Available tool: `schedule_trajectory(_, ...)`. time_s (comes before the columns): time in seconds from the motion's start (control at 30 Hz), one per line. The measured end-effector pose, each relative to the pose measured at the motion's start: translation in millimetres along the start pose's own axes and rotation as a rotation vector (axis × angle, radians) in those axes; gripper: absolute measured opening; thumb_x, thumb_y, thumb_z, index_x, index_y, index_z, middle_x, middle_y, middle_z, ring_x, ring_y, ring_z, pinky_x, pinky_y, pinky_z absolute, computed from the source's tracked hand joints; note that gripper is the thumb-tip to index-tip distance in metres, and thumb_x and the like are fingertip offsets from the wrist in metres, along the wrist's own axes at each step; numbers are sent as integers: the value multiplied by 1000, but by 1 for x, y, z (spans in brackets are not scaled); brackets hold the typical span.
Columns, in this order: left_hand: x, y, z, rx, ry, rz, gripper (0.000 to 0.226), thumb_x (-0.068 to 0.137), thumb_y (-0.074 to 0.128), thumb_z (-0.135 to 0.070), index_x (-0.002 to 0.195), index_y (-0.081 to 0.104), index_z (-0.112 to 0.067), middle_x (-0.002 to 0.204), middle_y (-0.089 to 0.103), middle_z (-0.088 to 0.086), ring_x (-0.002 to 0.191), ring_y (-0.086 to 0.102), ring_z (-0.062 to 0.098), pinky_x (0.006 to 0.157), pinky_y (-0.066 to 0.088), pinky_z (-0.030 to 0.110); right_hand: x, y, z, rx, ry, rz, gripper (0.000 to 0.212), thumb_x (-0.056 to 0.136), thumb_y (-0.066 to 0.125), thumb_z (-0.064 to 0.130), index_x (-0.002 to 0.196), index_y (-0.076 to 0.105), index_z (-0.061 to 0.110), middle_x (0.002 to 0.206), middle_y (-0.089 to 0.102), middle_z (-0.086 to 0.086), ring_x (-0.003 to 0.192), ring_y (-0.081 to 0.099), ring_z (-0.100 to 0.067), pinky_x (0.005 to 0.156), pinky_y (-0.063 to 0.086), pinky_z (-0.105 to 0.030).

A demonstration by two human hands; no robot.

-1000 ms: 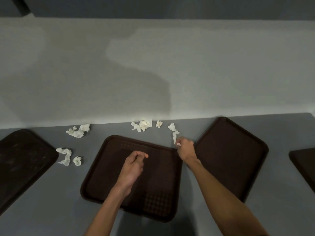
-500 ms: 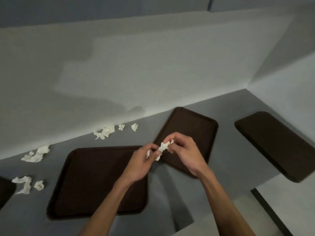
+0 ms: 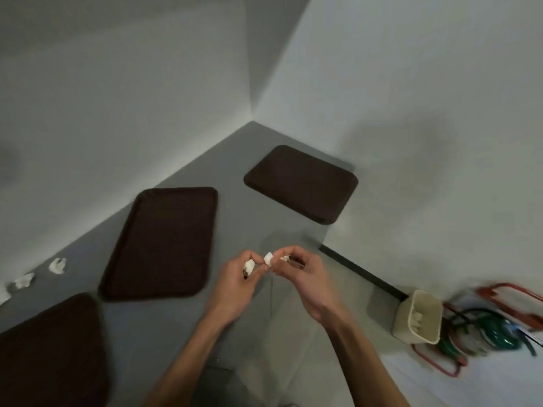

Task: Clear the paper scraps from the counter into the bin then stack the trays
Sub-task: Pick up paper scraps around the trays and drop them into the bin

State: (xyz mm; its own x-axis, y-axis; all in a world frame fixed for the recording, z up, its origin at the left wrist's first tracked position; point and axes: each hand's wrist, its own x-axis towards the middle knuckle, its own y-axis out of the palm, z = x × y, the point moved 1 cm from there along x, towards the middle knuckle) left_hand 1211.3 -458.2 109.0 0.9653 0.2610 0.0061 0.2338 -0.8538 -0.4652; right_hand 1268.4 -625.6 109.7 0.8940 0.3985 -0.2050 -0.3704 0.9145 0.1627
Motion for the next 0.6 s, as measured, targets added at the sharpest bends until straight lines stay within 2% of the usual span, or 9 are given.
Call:
schedule_trajectory(0.07,6,47,-18,-3,-4,51,13,91,76,-28,83,67,-26,73,67,-2,65,60,19,58,42,28,-14,-48,-5,-15,7,-90,11,96,77,11,106,77,7,93,78,-11,87,72,-19,86,60,-32)
schedule_trajectory(0.13,11,89,-36,-13,-15,105,15,90,78,-27,82,66,-27,76,69,-6,69,62,17,61,46,30,-26,-91,-9,12,28,-200,10,97,76,10,106,77,12,84,77,-2,81,70,-13,78,56,-25)
schedule_trajectory(0.2,18,129,-53,0,-12,173,15,89,79,-29,83,65,-27,78,70,-8,71,63,14,65,50,35,-35,-129,-13,95,68,-292,10,95,78,11,103,74,12,83,77,-3,79,69,-11,74,53,-23)
schedule_trajectory(0.27,27,165,-68,7,10,257,15,88,80,-30,86,65,-26,79,70,-7,71,64,14,63,50,34,-42,-163,-17,227,107,-373,12,93,80,7,100,70,8,87,77,-12,80,70,-16,75,54,-25)
schedule_trajectory(0.37,41,216,-87,60,90,365,19,85,83,-31,90,65,-31,79,71,-8,70,65,11,58,49,29,-46,-211,-27,291,114,-507,6,94,77,3,98,72,3,90,75,-19,83,68,-23,80,57,-29)
schedule_trajectory(0.47,60,263,-99,70,120,483,27,84,84,-28,102,65,-35,82,73,-16,73,68,4,57,49,18,-44,-255,-37,240,117,-628,7,95,76,5,97,76,-1,86,74,-17,78,68,-19,78,58,-27)
schedule_trajectory(0.6,91,325,-106,60,194,560,26,86,82,-26,111,75,-29,84,73,-15,80,69,1,67,48,11,-27,-313,-38,142,171,-621,17,101,71,17,92,82,9,77,74,-7,72,64,-13,80,60,-33)
